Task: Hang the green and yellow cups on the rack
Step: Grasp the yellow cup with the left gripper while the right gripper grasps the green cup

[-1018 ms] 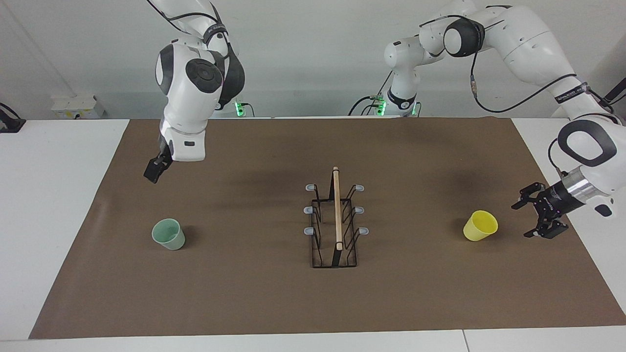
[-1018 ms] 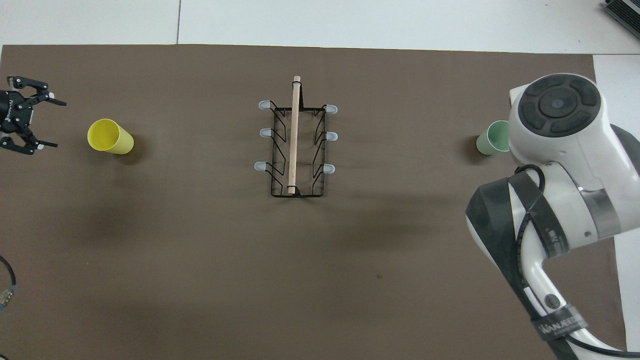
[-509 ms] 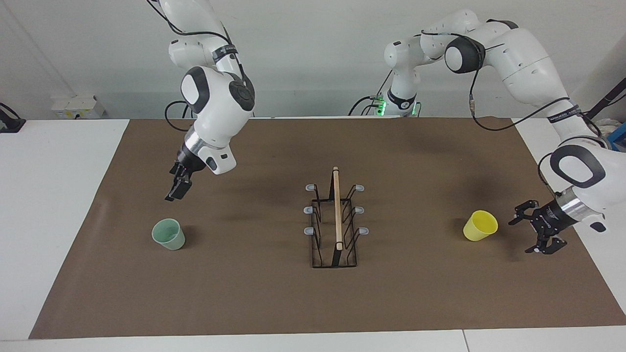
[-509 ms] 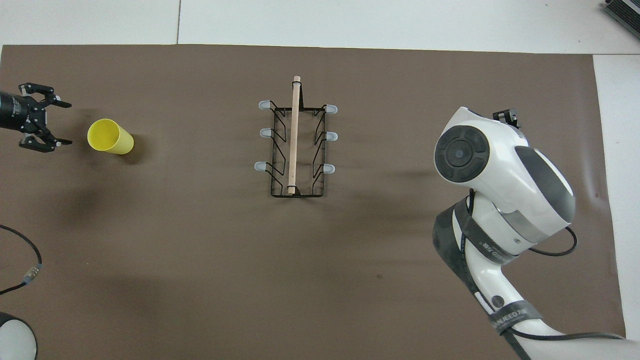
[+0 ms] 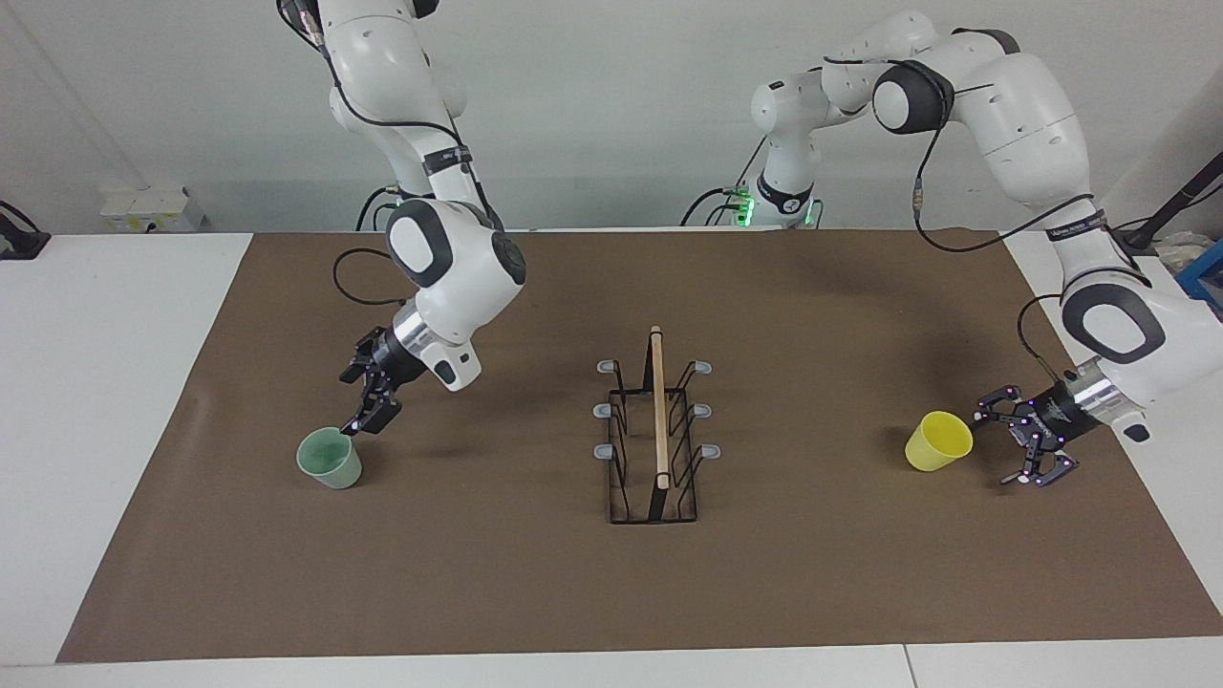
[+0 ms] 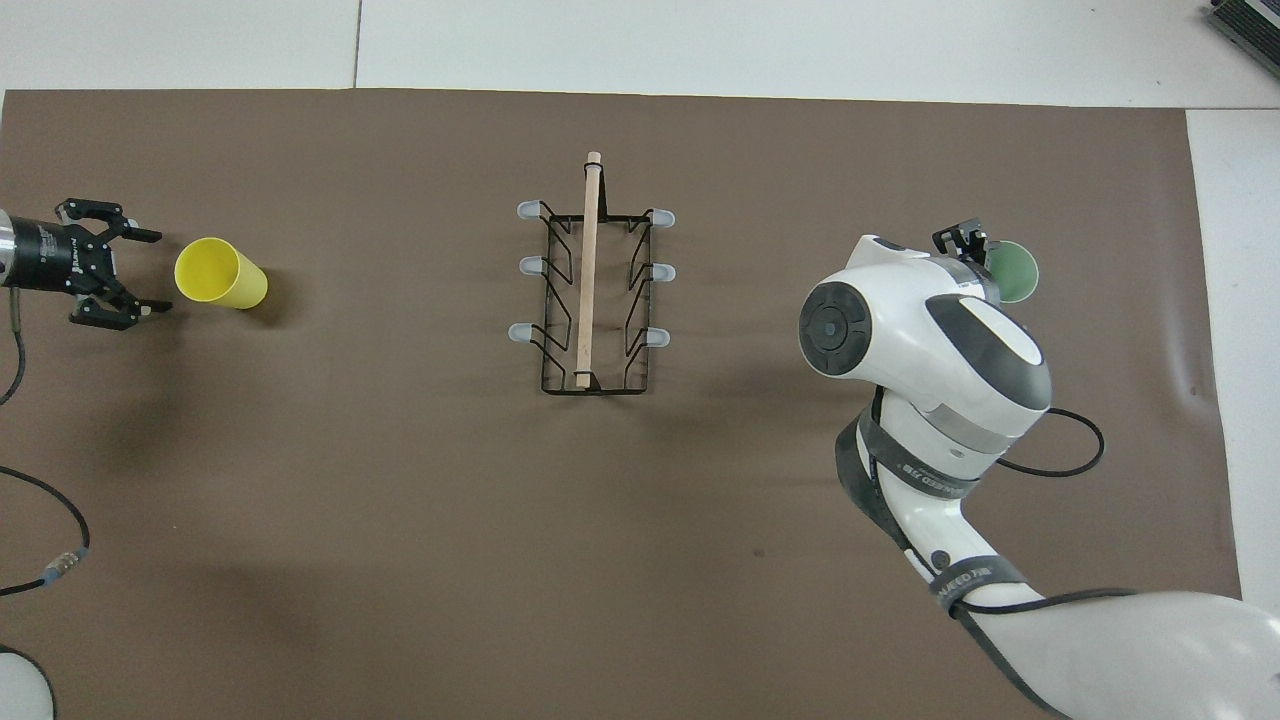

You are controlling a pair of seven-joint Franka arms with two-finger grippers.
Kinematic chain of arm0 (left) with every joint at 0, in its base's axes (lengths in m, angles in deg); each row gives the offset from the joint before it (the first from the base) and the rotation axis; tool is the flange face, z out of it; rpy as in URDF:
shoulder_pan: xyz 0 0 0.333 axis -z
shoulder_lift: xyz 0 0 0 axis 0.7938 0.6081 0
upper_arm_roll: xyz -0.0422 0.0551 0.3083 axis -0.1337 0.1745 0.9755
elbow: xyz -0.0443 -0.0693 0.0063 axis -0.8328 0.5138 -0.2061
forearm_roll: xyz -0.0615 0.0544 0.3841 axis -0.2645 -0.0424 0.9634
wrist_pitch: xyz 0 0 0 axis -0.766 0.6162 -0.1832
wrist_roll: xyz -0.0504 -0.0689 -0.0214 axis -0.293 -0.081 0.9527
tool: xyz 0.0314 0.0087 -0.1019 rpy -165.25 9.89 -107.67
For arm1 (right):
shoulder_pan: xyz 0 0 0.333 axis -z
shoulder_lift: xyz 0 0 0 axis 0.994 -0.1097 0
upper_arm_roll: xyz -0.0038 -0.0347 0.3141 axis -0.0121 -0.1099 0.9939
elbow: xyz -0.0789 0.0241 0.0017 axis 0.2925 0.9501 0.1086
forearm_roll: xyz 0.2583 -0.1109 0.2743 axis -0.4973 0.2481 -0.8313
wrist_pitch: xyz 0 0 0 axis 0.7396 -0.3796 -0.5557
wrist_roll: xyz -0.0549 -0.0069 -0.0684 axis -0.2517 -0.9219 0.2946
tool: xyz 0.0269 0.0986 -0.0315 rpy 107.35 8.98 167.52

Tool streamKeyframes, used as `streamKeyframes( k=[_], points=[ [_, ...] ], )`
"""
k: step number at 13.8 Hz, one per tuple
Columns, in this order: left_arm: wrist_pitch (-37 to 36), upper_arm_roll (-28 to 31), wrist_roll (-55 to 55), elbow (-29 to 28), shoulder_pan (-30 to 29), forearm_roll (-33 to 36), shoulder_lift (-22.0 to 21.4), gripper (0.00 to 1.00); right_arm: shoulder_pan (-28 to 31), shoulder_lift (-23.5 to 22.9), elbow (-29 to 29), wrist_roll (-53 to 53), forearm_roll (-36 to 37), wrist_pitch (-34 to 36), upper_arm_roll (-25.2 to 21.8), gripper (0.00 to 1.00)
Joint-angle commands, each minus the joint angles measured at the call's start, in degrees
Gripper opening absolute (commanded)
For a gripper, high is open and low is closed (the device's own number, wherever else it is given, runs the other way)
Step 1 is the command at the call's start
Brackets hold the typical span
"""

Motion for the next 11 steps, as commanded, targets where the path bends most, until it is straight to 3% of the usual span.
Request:
streamKeyframes(
  k=[1,5,11],
  points=[
    [-0.24,0.08,-1.99,-7.65,0.55,-6.19,-4.92,1.0,-0.27,-3.05,0.44,-5.32,4.49,-0.56,0.09,1.0],
    [3.62,-0.27,-2.62,-12.32,2.75,-12.27,-6.77,1.0,-0.27,-6.05,-0.61,-10.24,7.4,-1.7,0.09,1.0],
    [8.37,-0.36,-2.79,-16.18,5.65,-15.34,-8.62,1.0,1.31,-7.46,-2.28,-13.06,13.81,-6.36,0.09,1.0]
  ],
)
